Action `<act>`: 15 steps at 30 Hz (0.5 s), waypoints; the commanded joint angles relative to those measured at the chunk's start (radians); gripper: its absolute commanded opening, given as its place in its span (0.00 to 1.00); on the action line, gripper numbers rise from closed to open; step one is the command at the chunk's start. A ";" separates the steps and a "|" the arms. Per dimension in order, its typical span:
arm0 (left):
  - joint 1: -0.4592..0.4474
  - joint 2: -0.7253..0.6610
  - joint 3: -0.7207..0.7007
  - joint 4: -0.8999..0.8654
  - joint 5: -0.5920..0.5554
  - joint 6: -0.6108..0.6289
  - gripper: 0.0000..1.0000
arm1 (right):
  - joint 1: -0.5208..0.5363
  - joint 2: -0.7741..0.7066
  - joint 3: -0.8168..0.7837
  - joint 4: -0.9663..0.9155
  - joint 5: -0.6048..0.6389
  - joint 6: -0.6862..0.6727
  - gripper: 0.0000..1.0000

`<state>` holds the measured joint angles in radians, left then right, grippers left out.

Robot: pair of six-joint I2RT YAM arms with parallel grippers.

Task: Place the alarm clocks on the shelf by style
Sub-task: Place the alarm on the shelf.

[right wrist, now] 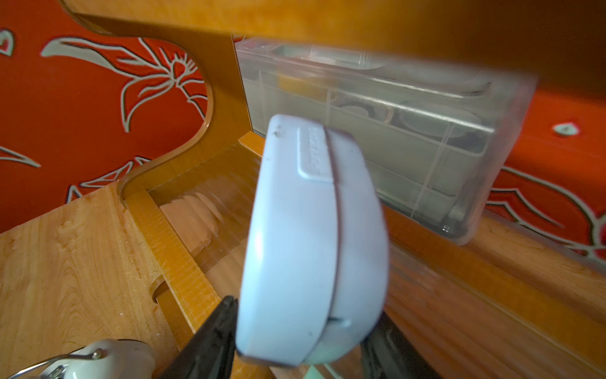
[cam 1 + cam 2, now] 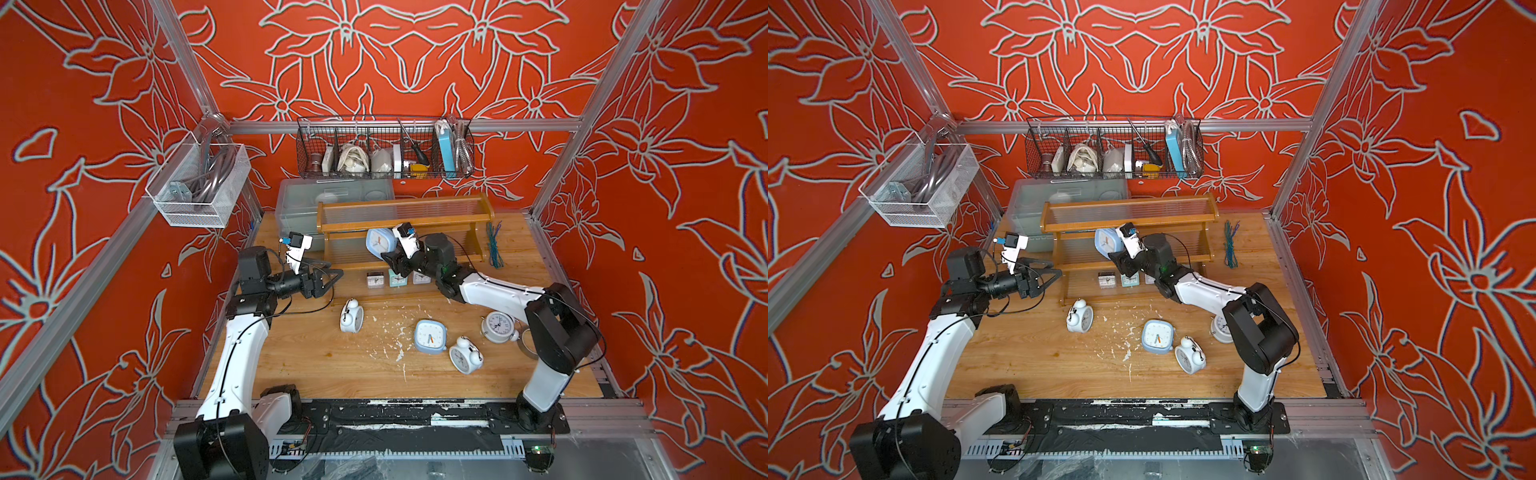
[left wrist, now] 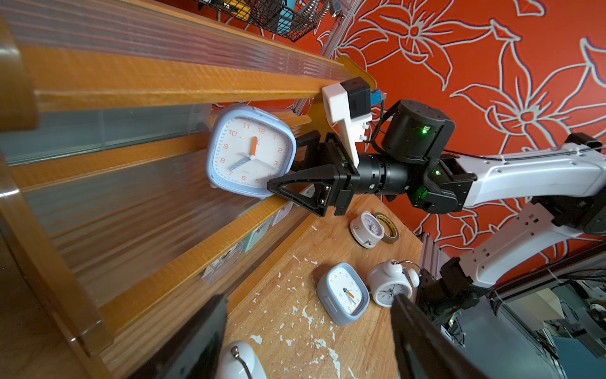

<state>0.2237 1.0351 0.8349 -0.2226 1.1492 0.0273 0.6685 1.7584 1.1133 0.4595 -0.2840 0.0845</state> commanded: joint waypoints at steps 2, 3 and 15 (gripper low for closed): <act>0.010 -0.006 -0.010 0.016 0.022 0.000 0.79 | -0.007 -0.023 -0.029 -0.053 0.057 0.007 0.62; 0.010 -0.007 -0.010 0.014 0.021 0.000 0.79 | -0.007 -0.026 -0.034 -0.053 0.060 0.006 0.62; 0.010 -0.015 -0.009 0.014 0.022 -0.003 0.79 | -0.007 -0.044 -0.064 -0.058 0.116 0.001 0.60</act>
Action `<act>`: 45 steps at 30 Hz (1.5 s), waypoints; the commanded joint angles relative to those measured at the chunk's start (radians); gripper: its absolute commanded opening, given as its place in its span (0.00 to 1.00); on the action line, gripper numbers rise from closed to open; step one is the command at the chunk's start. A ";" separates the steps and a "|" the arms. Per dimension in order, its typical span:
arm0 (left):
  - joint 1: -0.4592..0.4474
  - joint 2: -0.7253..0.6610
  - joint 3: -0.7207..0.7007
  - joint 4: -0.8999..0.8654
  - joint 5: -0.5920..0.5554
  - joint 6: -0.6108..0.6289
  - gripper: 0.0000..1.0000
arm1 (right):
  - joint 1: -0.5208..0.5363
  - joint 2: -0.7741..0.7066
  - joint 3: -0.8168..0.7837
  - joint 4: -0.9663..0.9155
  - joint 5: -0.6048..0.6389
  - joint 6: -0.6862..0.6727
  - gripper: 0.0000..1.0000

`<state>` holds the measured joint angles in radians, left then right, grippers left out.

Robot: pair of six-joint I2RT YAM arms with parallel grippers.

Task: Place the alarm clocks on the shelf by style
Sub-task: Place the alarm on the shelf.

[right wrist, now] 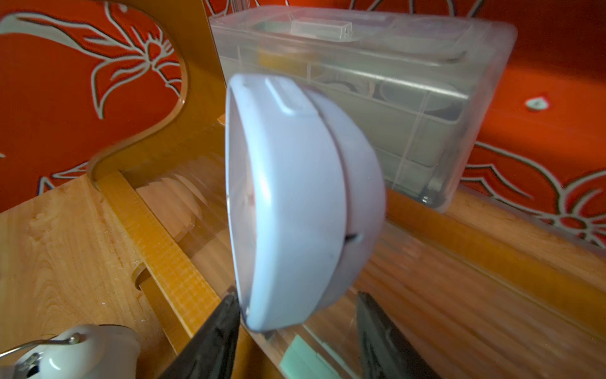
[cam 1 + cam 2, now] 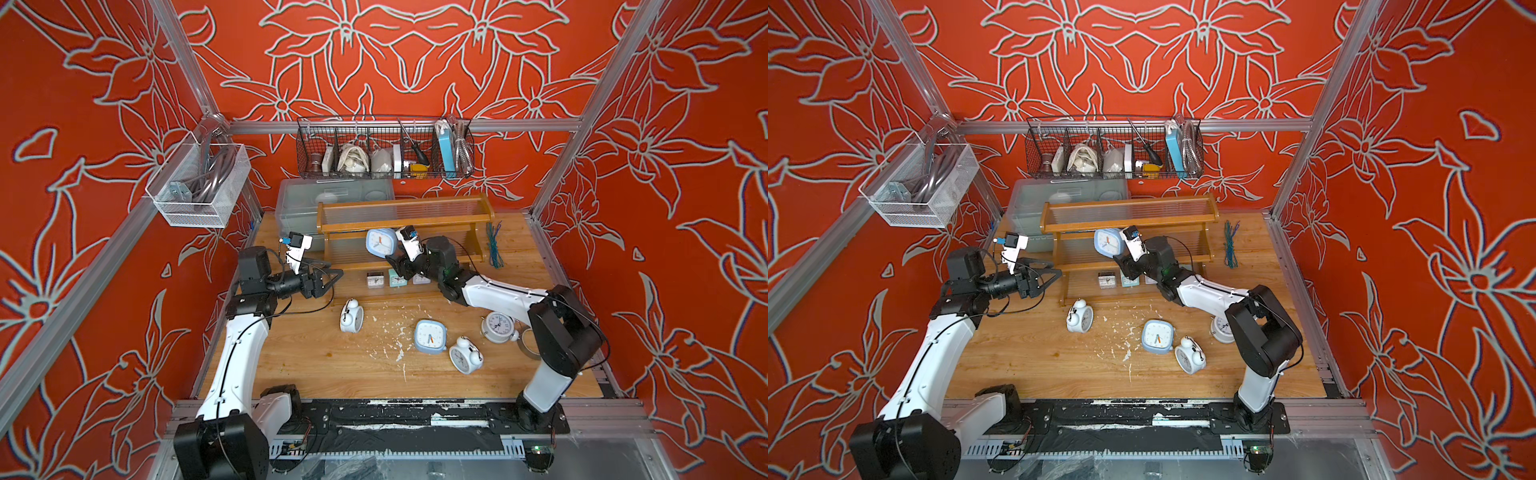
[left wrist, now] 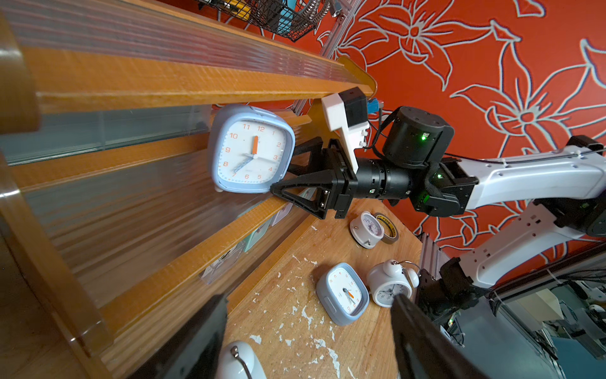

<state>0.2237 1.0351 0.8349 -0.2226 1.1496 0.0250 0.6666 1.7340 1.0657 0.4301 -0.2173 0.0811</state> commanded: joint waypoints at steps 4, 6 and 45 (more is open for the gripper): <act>0.009 -0.015 -0.008 0.014 0.022 0.000 0.79 | -0.006 -0.024 -0.024 -0.027 0.067 0.006 0.59; 0.009 -0.015 -0.009 0.014 0.023 0.000 0.79 | -0.007 -0.025 -0.027 -0.025 0.071 0.006 0.58; -0.269 0.046 0.033 -0.156 -0.078 0.194 0.80 | -0.004 -0.493 -0.160 -0.705 0.036 0.230 0.75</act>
<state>0.0143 1.0576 0.8394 -0.3145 1.1225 0.1467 0.6662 1.3014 0.9352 -0.0536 -0.2031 0.2581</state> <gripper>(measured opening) 0.804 0.746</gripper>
